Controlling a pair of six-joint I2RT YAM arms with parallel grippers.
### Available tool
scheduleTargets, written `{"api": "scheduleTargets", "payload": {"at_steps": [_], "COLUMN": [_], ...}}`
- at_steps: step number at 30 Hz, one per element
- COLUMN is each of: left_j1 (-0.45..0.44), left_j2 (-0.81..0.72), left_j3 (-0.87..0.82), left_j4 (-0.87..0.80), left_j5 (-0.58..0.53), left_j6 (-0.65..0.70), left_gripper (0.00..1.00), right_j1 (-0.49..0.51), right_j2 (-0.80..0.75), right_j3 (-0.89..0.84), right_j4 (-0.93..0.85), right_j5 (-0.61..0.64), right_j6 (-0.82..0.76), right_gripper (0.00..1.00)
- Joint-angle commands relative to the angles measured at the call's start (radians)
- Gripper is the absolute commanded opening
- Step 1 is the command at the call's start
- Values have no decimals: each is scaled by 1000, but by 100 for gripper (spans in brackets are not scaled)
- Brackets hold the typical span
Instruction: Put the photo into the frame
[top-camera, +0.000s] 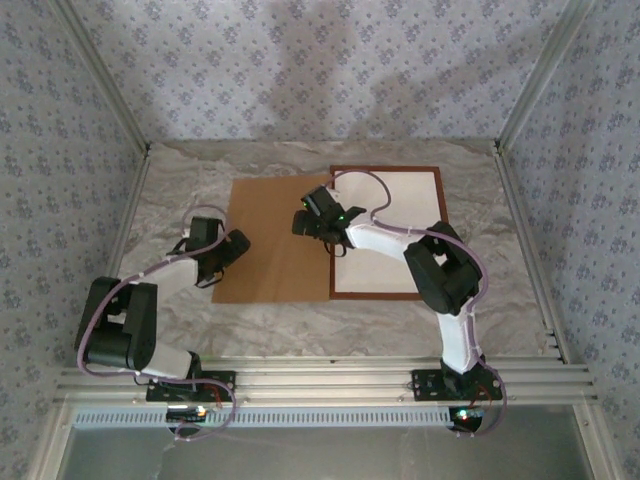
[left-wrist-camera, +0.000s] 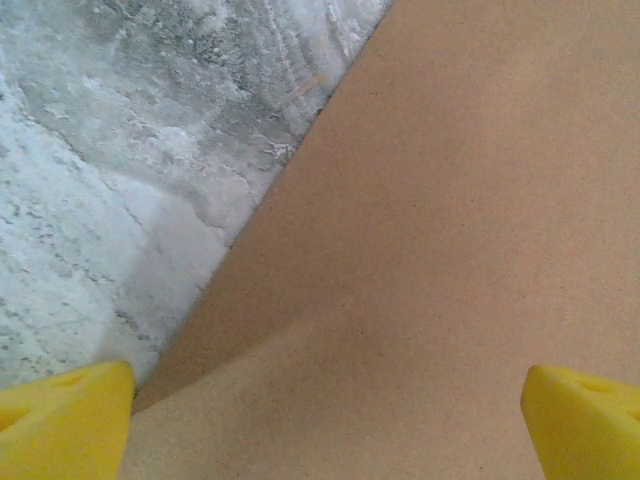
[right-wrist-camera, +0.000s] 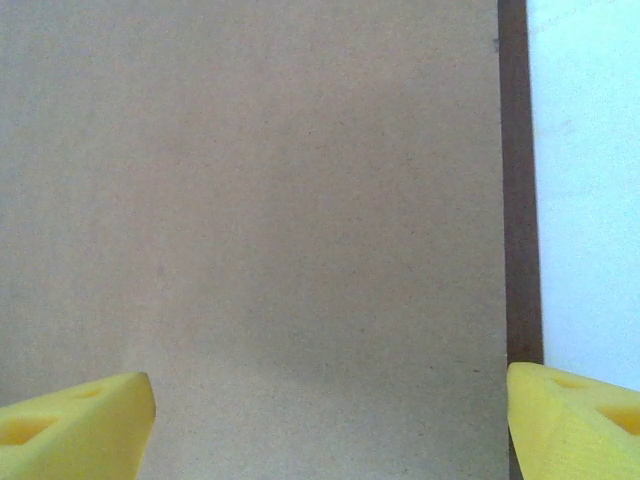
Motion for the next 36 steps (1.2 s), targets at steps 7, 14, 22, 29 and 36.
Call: {"api": "scheduleTargets", "payload": {"at_steps": [7, 14, 22, 29, 36], "left_j1": [-67, -67, -68, -67, -67], "left_j2": [29, 28, 36, 42, 58], "left_j3": [8, 19, 31, 30, 39], "left_j4": [-18, -35, -75, -90, -92], "left_j5": [240, 240, 225, 215, 212], "left_j6": [-75, -65, -37, -28, -25], "left_gripper": [98, 98, 94, 89, 90], "right_j1": [-2, -42, -94, -138, -145], "right_j2": [-49, -67, -100, -114, -97], "right_j3": [-28, -48, -82, -145, -183], "right_j4": [-22, -70, -126, -50, 22], "right_j5": [-62, -53, -27, -82, -155], "right_j6": [12, -6, -86, -95, -104], "right_gripper": [91, 92, 94, 92, 89]}}
